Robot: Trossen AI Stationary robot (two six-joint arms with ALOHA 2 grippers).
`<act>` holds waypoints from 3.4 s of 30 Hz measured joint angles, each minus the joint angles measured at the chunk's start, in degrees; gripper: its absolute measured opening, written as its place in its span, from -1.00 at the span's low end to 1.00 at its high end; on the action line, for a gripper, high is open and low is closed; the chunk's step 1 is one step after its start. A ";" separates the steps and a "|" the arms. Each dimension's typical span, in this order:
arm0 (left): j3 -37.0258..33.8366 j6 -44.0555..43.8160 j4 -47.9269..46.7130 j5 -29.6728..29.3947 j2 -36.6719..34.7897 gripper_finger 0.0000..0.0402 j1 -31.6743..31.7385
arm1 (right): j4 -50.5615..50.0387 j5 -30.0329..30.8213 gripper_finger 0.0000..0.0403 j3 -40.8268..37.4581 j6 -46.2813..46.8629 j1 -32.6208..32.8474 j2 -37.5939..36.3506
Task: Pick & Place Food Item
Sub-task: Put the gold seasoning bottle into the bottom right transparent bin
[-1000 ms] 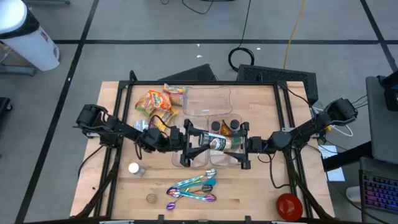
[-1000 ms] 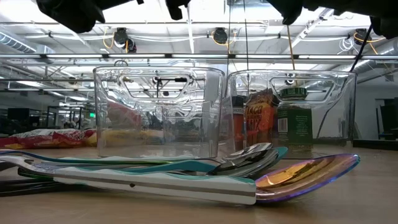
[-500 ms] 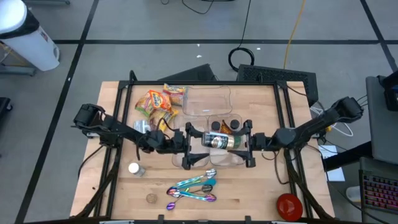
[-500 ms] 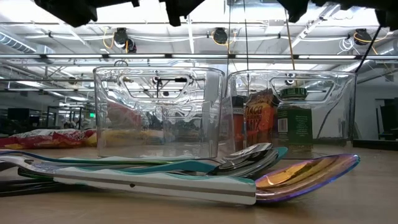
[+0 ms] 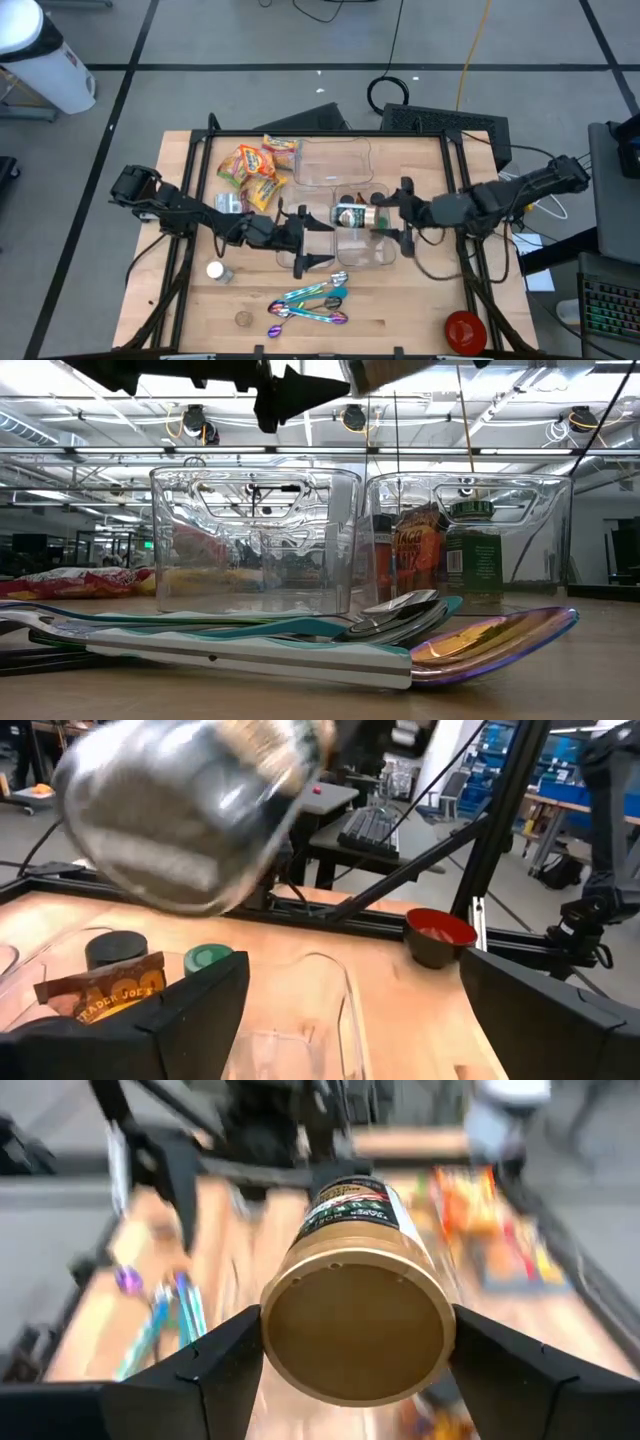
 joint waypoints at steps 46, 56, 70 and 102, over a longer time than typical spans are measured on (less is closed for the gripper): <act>0.00 0.44 -2.51 -0.17 -0.02 0.82 0.55 | -51.06 -24.22 0.31 21.98 -4.48 -5.06 27.98; 0.00 0.43 -2.53 -0.17 -0.02 0.82 0.55 | -51.69 -21.24 0.31 15.49 -6.54 -5.01 27.97; 0.00 0.23 -2.55 -0.17 0.00 0.82 0.55 | -37.13 -12.16 0.31 15.15 -18.90 -6.59 30.62; 0.00 -0.11 -2.59 -0.13 0.02 0.82 0.55 | -24.02 -10.03 0.40 15.10 -21.99 -9.36 34.07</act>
